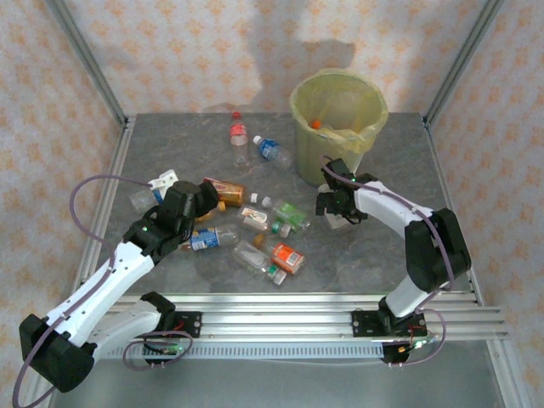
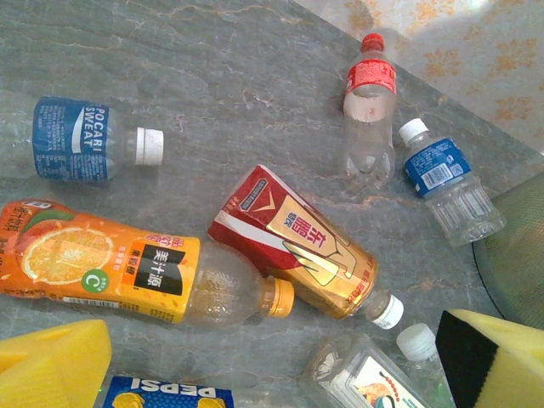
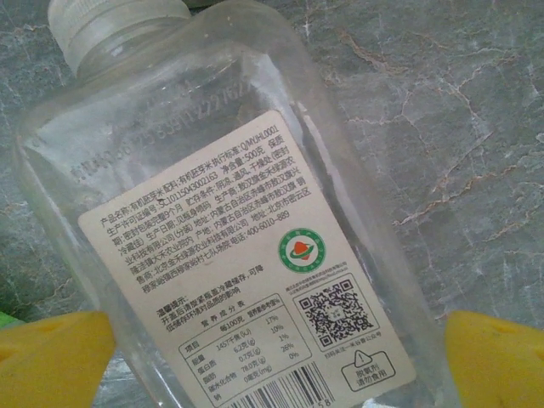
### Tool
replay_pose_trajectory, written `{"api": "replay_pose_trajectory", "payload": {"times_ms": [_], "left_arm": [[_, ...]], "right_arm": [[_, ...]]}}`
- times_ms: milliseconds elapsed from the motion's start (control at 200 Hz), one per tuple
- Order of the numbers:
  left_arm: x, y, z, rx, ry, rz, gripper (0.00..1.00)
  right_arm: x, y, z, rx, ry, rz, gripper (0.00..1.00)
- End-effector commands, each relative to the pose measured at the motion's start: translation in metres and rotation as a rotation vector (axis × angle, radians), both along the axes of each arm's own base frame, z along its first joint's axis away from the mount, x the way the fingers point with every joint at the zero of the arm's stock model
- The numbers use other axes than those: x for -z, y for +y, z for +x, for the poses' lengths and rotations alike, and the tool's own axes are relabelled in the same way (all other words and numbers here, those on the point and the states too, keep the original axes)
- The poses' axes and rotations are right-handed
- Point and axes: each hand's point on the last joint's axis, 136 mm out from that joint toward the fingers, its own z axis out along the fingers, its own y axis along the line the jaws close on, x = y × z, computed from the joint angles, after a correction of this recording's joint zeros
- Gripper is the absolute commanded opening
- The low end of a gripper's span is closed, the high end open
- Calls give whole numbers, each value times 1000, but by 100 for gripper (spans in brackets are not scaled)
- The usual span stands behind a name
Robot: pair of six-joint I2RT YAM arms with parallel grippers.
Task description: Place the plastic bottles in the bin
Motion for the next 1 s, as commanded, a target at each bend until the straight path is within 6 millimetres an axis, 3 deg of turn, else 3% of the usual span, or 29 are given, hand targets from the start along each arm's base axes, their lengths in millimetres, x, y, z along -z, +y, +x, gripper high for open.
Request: {"api": "replay_pose_trajectory", "payload": {"times_ms": [0, 145, 305, 550, 996], "left_arm": [[-19, 3, 3, -23, -47, -14, 100], [-22, 2, 4, -16, -51, -20, 100], [-23, 1, 4, -10, -53, -22, 100], [-24, 0, 3, -6, -53, -24, 100], [-19, 0, 4, -7, -51, -27, 100]], "right_arm": [[13, -26, -44, 71, 145, -86, 99], [-18, -47, -52, 205, 68, -122, 99], [-34, -65, -54, 312, 0, -132, 99], [-49, -34, -38, 194, -52, 54, 99], [-52, -38, -8, 46, -154, 258, 99]]}}
